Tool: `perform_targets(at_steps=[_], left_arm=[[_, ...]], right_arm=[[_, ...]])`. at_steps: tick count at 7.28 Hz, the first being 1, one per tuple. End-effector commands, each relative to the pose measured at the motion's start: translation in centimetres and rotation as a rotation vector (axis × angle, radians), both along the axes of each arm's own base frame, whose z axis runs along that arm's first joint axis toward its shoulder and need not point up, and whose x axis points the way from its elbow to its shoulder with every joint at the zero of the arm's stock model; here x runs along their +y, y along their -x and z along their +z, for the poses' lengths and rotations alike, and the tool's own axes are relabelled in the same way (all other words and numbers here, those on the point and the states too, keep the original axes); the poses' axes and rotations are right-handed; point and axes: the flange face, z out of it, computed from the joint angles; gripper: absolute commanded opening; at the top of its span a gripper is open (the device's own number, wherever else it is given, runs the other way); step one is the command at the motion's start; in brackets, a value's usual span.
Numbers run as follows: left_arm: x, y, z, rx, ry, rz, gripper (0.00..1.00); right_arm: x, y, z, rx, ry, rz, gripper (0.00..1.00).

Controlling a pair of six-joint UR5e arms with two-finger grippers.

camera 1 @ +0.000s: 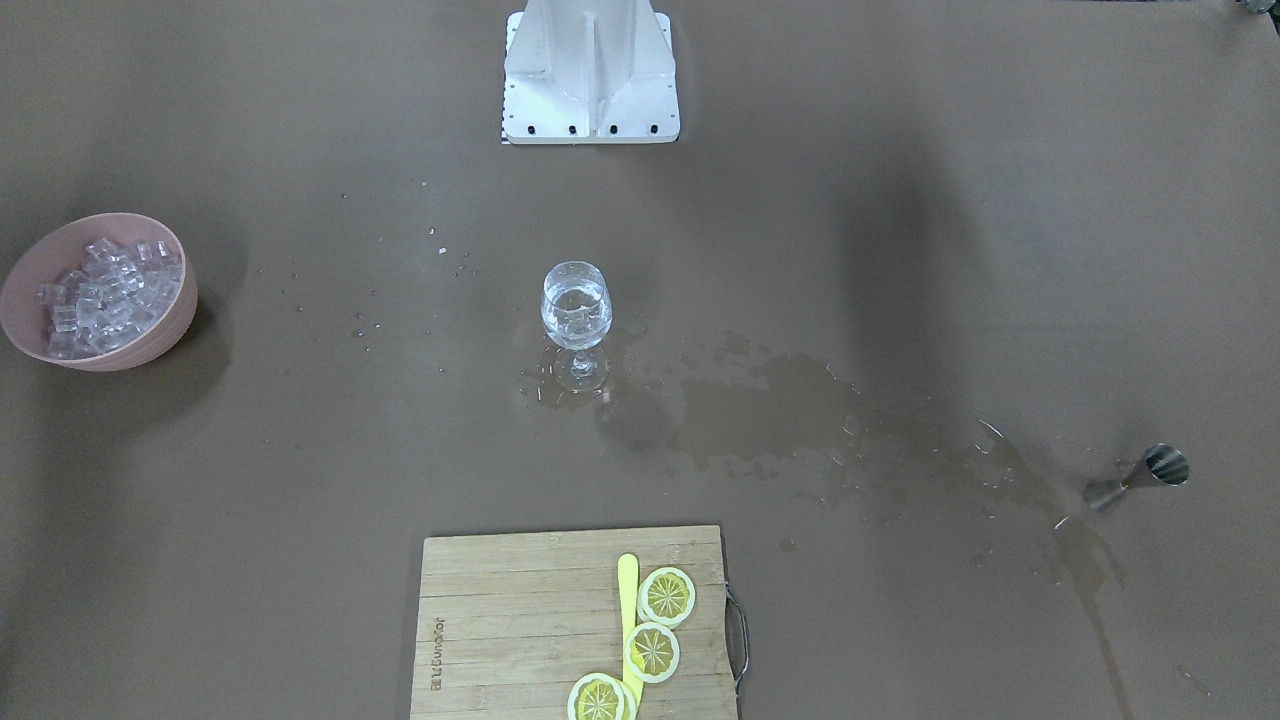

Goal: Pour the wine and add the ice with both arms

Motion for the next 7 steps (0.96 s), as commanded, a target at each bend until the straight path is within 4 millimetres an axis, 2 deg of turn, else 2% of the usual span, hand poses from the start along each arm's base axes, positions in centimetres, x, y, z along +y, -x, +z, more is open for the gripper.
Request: perform_targets(at_steps=[1,2,3,7], left_arm=[[1.5,-0.2,0.3,0.01,0.014,0.0,0.98],[2.6,-0.2,1.3,0.012,0.03,0.001,0.98],[2.8,-0.2,1.4,0.012,0.032,0.003,0.98],[2.1,-0.2,0.5,0.008,0.013,0.005,0.98]], right_arm=[[2.6,-4.1,6.2,0.021,0.025,-0.022,1.0],[3.3,-4.1,7.2,0.021,0.042,-0.021,1.0],[3.9,-4.4,7.8,0.016,0.064,-0.012,1.0],[5.7,-4.8,8.4,-0.027,0.068,0.002,1.0]])
